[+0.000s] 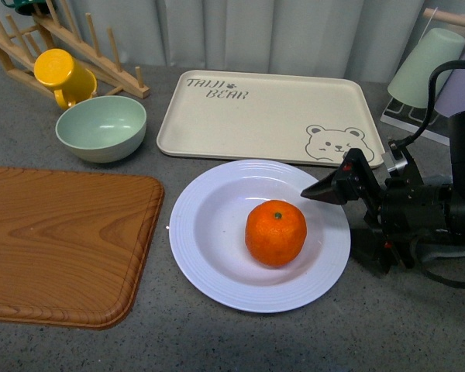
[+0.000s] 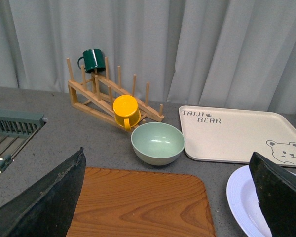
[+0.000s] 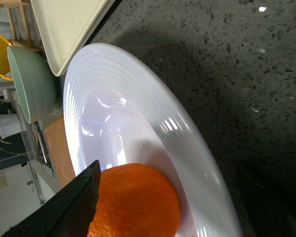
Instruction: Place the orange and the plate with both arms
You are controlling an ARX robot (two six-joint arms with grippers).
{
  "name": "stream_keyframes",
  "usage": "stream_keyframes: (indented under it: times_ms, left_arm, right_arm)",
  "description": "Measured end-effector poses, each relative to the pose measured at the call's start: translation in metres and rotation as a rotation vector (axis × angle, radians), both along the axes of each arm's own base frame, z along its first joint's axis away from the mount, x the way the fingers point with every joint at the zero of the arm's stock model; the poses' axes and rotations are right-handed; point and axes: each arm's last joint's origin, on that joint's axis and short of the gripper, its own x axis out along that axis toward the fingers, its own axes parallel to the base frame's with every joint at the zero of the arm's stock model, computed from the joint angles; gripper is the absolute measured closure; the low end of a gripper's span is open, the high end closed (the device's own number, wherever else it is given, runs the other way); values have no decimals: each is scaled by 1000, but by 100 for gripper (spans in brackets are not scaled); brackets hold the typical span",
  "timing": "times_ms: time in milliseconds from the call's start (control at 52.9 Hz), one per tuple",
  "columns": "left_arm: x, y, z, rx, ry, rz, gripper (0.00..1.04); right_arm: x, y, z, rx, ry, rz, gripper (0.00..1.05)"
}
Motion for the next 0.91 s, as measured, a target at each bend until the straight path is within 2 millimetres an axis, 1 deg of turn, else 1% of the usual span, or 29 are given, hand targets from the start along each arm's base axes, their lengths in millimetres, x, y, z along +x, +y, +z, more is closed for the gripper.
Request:
stream_keyframes:
  times_ms: [38,151,189,303,340,473,567,775,908]
  left_arm:
    - [0,0,0,0,0,0,6]
    - [0,0,0,0,0,0,6]
    - [0,0,0,0,0,0,6]
    - [0,0,0,0,0,0,6]
    - [0,0,0,0,0,0,6]
    - [0,0,0,0,0,-1,6]
    - [0,0,0,0,0,0,6]
    - [0,0,0,0,0,0,6]
    - [0,0,0,0,0,0,6]
  right_arm:
    - [0,0,-2,-3,6,-2,33]
    - [0,-1,-5,-6,18,-6,49]
    - [0,-1,-6,-9,22,-8,56]
    - [-1,-1,-9,-15,36,-11,72]
    - [-2,-1,-10,-11,35,1,81]
    - [-2,0,-10,8,33,23,96]
    - [0,0,-7,24,21,31,101]
    - [-2,0,-4,35,-15,19,101]
    - [-8,-2,4,51,-58,-24,101]
